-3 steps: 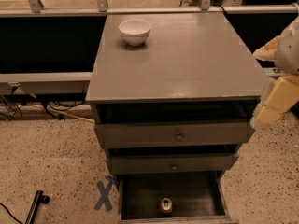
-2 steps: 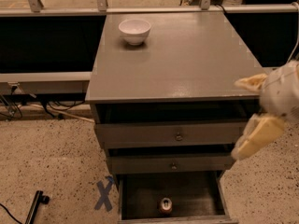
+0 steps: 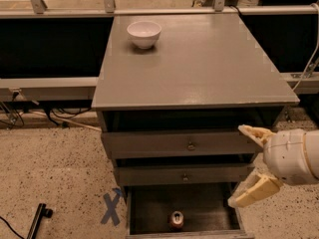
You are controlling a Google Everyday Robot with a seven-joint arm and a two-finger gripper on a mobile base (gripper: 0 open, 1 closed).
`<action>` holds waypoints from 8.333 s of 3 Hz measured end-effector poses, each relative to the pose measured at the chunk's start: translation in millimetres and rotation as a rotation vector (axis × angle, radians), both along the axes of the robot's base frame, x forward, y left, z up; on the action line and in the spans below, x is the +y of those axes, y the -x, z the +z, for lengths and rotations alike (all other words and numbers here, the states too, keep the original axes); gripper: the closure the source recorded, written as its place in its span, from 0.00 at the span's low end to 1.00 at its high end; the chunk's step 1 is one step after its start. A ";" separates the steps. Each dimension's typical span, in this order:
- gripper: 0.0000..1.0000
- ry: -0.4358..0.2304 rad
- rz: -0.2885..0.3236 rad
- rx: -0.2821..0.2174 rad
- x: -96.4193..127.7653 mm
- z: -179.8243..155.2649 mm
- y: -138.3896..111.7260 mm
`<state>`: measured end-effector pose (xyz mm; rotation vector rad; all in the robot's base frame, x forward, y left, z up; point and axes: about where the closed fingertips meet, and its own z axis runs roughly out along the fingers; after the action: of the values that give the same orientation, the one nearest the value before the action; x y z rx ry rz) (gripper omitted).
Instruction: Pick coke can from bottom drawer and place on counter
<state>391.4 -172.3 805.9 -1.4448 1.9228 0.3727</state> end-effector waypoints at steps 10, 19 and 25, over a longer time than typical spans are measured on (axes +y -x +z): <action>0.00 -0.275 -0.339 -0.241 -31.8 -391.6 -75.1; 0.00 -0.375 0.005 -0.057 72.2 -595.2 -93.5; 1.00 -0.707 0.011 -0.271 40.9 -466.7 -78.6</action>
Offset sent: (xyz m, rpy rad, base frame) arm 0.0169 -0.0554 -0.2143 0.2568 -0.2743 -0.4386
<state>470.0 -131.4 339.1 -0.9708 1.3615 0.7323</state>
